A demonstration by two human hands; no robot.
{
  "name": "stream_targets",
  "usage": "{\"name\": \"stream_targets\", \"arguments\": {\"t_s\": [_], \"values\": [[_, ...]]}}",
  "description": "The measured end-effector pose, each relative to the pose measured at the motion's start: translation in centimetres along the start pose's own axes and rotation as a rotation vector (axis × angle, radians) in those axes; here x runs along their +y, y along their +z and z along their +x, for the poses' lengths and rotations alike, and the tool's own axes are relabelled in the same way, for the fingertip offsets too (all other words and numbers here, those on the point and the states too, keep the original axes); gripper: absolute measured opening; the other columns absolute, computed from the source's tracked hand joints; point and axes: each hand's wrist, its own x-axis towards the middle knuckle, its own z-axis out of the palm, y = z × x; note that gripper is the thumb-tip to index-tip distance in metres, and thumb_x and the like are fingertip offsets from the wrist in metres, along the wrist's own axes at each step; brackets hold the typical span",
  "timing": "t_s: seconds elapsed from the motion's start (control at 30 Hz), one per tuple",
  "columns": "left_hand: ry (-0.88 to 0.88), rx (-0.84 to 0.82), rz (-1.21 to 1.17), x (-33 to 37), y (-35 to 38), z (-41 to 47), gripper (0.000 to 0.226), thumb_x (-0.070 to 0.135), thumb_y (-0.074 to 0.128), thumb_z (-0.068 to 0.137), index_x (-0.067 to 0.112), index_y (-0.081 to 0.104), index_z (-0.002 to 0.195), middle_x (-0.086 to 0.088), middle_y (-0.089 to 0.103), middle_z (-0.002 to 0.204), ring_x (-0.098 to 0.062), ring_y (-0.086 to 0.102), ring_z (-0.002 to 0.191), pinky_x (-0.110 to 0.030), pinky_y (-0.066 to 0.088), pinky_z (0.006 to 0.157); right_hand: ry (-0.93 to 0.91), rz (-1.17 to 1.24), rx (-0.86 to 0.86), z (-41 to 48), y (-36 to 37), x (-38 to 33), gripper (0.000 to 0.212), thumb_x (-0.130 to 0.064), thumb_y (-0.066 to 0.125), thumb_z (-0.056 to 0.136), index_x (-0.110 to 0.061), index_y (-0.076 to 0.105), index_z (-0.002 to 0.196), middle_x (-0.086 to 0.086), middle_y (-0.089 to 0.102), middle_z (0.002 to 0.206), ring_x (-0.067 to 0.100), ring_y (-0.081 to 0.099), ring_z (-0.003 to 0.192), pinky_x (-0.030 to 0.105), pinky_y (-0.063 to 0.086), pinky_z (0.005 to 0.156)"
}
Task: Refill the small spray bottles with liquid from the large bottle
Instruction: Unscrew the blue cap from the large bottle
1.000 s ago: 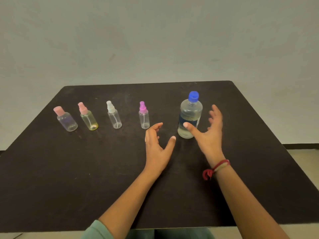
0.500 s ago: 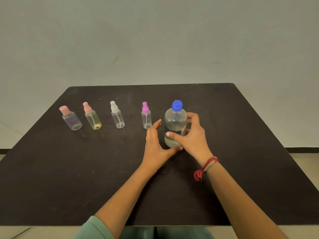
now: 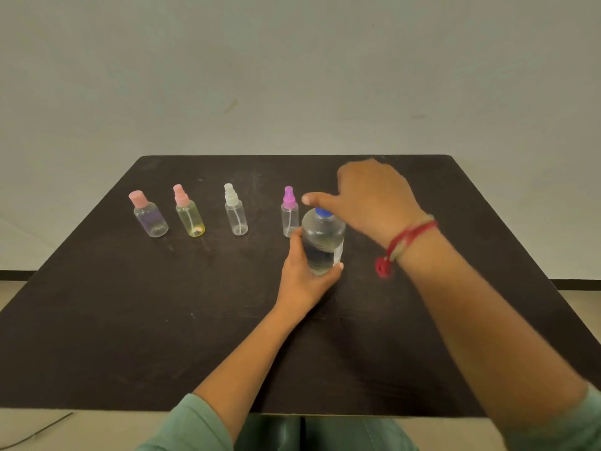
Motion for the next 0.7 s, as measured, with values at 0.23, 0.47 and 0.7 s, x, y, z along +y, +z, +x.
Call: {"name": "stream_targets", "arguments": {"t_s": [0.23, 0.47, 0.7], "values": [[0.036, 0.018, 0.004, 0.1, -0.1, 0.0, 0.076, 0.022, 0.079, 0.072, 0.062, 0.028, 0.111, 0.015, 0.057, 0.118, -0.002, 0.058, 0.107, -0.023, 0.050, 0.088, -0.245, -0.210, -0.138, 2.1, -1.3, -1.0, 0.041, -0.022, 0.062, 0.090, -0.015, 0.035, 0.060, 0.000, 0.039, 0.060, 0.010, 0.036, 0.053, 0.020, 0.025, 0.046], [0.032, -0.001, -0.018, -0.1, -0.1, -0.1, 0.074, 0.023, 0.079, 0.073, 0.060, 0.028, 0.112, 0.011, 0.057, 0.119, -0.005, 0.058, 0.108, -0.022, 0.048, 0.087, -0.284, -0.059, -0.305, 2.5, -2.1, 0.3, 0.027, -0.021, 0.072, 0.081, -0.011, 0.069, 0.105, -0.005, 0.057, 0.078, 0.014, 0.052, 0.072, 0.012, 0.033, 0.049], [0.024, -0.007, -0.015, 0.0, -0.1, -0.1, 0.076, 0.024, 0.079, 0.073, 0.050, 0.028, 0.123, 0.015, 0.055, 0.120, 0.000, 0.056, 0.110, -0.026, 0.050, 0.091, -0.282, -0.213, -0.227, 3.0, -0.1, -1.6, 0.044, -0.039, 0.060, 0.091, -0.013, 0.042, 0.060, 0.002, 0.047, 0.062, 0.013, 0.043, 0.054, 0.023, 0.027, 0.047]]}}
